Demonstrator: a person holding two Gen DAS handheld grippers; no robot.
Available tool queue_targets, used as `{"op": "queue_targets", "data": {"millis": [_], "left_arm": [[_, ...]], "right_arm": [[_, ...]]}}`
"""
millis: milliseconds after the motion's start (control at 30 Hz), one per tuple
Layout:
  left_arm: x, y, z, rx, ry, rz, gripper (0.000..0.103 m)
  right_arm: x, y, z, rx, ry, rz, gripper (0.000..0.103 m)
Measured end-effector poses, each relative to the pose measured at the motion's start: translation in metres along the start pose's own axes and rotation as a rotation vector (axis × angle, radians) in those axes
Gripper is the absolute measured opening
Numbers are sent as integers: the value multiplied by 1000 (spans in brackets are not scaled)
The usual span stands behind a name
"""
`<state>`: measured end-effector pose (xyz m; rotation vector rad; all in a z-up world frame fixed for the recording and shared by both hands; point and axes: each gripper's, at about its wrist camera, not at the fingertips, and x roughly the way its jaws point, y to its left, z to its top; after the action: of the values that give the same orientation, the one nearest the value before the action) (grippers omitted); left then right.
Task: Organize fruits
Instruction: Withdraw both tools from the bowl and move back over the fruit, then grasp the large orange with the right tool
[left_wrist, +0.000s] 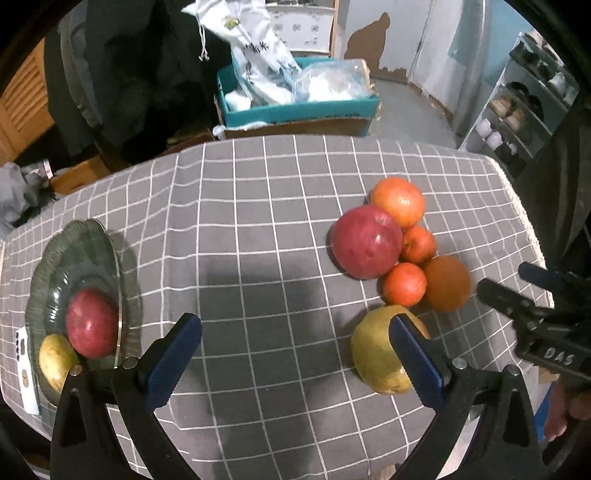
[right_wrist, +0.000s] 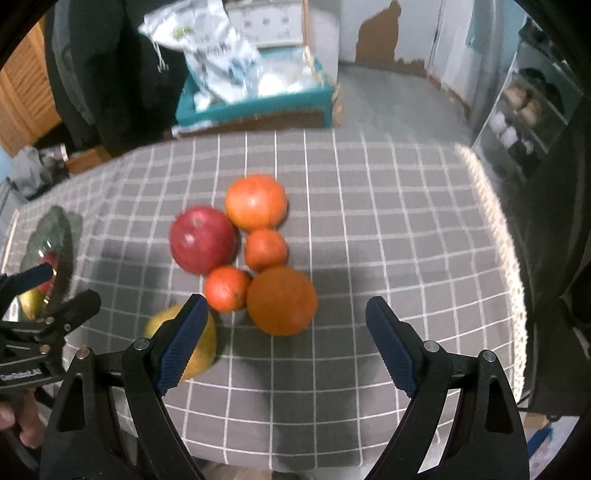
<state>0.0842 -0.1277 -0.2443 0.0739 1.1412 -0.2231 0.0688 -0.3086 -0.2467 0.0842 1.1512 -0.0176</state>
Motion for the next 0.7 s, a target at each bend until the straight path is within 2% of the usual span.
{"op": "queue_targets", "data": {"millis": [200, 567, 667, 700], "left_arm": [[15, -2, 0, 12, 23, -4, 102], [35, -1, 0, -1, 60, -17, 102], [38, -2, 0, 5, 64, -20, 102], [38, -3, 0, 7, 65, -20, 102]], "right_arm": [[31, -1, -5, -30, 76, -6, 87], [61, 0, -9, -58, 138, 5, 87], [67, 0, -9, -63, 153, 7, 84], [70, -1, -8, -62, 158, 13, 79]]}}
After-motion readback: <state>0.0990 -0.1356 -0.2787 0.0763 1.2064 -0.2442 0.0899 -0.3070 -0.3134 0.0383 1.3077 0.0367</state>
